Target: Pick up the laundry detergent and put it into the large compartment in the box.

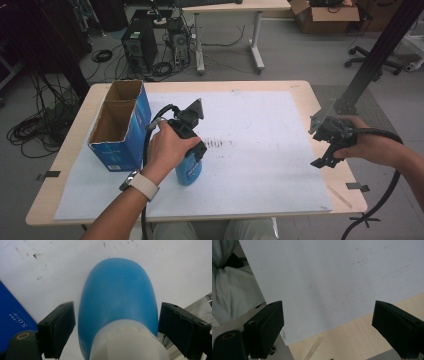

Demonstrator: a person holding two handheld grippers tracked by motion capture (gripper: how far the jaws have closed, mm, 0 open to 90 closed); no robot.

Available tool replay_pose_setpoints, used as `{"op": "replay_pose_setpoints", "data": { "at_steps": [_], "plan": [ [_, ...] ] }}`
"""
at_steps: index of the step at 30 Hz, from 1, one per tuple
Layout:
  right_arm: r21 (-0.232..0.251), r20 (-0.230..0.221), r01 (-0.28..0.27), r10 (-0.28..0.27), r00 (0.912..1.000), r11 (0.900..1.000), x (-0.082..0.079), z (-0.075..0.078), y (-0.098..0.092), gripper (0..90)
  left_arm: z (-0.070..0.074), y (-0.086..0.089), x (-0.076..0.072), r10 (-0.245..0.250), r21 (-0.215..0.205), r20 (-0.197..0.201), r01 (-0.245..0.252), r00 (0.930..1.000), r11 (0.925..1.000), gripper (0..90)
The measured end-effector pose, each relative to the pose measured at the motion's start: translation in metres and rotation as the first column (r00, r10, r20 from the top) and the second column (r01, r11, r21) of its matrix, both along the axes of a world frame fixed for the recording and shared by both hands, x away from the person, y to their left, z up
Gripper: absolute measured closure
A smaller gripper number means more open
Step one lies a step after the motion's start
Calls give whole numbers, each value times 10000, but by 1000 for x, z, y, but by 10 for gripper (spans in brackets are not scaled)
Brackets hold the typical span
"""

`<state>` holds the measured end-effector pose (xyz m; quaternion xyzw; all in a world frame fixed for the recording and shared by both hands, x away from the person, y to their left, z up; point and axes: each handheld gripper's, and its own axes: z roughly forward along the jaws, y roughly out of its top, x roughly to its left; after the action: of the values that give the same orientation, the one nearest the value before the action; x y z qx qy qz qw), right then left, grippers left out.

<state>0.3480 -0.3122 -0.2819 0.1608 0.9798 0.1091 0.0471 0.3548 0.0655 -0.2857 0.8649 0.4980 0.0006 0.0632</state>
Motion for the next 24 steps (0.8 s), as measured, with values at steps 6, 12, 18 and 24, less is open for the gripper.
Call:
{"op": "replay_pose_setpoints", "data": {
  "at_steps": [6, 12, 18, 24],
  "plan": [
    [-14, -5, 51, -51, 10000, 10000, 0, 0, 0, 105, 0, 0, 0, -13, 1, 49, 13, 10000, 10000, 171],
    [-11, -4, 50, -50, 10000, 10000, 0, 1, 1, 105, 1, 1, 0, -21, 59, 53, 21, 10000, 10000, 192],
    [-8, -13, 57, -57, 10000, 10000, -1, 0, 1, 105, 0, 0, 0, -47, 130, 68, 46, 10000, 9999, 220],
    [-10, -13, 67, -67, 10000, 10000, -1, 0, 0, 105, 0, -1, 0, -88, 149, 48, 87, 9999, 9999, 254]
  ]
}}
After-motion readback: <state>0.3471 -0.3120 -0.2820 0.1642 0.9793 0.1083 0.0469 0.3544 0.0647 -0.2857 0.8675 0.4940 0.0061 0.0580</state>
